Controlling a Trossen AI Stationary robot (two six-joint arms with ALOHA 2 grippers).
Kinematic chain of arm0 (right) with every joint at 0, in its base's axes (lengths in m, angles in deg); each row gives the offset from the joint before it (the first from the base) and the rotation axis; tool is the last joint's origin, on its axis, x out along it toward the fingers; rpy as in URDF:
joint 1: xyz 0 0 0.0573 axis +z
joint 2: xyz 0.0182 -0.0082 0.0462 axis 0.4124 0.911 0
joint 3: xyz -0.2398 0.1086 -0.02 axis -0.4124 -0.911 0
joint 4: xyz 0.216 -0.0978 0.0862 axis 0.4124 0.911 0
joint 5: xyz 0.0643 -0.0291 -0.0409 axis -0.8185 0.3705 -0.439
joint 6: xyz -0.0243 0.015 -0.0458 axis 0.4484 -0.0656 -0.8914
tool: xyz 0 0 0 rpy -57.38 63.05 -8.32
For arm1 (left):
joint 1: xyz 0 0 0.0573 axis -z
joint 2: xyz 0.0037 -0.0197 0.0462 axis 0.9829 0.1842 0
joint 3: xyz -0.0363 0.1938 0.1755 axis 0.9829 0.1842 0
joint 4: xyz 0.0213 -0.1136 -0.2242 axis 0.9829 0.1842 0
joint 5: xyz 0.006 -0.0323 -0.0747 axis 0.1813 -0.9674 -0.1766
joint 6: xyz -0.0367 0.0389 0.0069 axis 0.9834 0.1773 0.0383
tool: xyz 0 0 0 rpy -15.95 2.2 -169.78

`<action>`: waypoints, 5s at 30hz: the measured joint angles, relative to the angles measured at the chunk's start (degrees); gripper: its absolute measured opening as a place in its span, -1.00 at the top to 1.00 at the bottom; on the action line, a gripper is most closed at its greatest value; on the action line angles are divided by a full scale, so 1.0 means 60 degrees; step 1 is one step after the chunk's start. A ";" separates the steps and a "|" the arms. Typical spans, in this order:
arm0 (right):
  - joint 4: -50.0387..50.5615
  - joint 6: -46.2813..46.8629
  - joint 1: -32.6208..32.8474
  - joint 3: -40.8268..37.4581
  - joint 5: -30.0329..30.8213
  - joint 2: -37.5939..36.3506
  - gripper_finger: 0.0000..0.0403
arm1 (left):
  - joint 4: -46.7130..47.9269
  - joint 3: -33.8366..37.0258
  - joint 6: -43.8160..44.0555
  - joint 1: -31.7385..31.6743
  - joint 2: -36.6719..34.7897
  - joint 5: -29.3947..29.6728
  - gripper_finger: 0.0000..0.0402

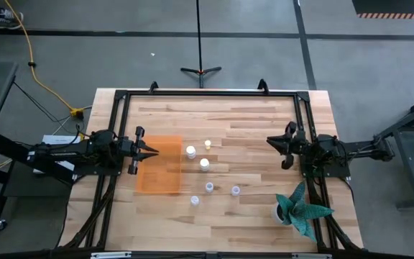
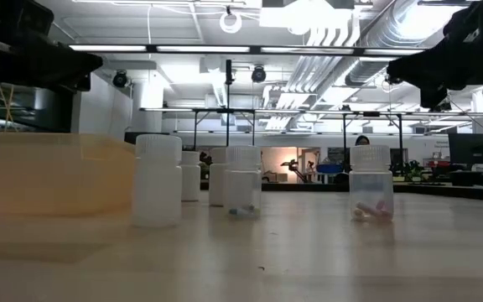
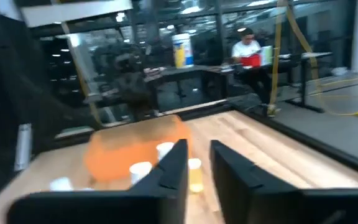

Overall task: Pick and place pill bottles into a basket
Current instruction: Put the top right transparent pill bottle into the orange bin

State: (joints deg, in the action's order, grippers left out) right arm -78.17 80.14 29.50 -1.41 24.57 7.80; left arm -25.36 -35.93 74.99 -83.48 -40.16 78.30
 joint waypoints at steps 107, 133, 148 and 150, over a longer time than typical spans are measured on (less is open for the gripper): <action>-0.4800 -0.3758 0.0826 0.7057 -0.2819 1.4300 0.37 | -0.0560 0.0002 0.0307 0.0000 0.0021 0.1018 0.48; -0.8917 -0.2960 -0.0984 0.8614 -0.3839 1.6936 0.37 | -0.6024 0.0004 0.0783 0.0004 0.4440 0.0857 -0.41; -0.6476 -0.2935 -0.1067 0.9598 -0.3963 1.6933 0.34 | -0.3073 -0.2935 0.0831 0.0004 0.7649 0.0361 -0.43; -0.6343 -0.2934 -0.1082 0.9621 -0.3949 1.6934 0.32 | -0.2108 -0.3475 0.0834 0.0004 0.7854 0.0354 -0.43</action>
State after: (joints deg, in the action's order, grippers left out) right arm -116.23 62.53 23.01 56.32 0.87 109.40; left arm -38.01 -56.78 80.00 -83.46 6.97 80.42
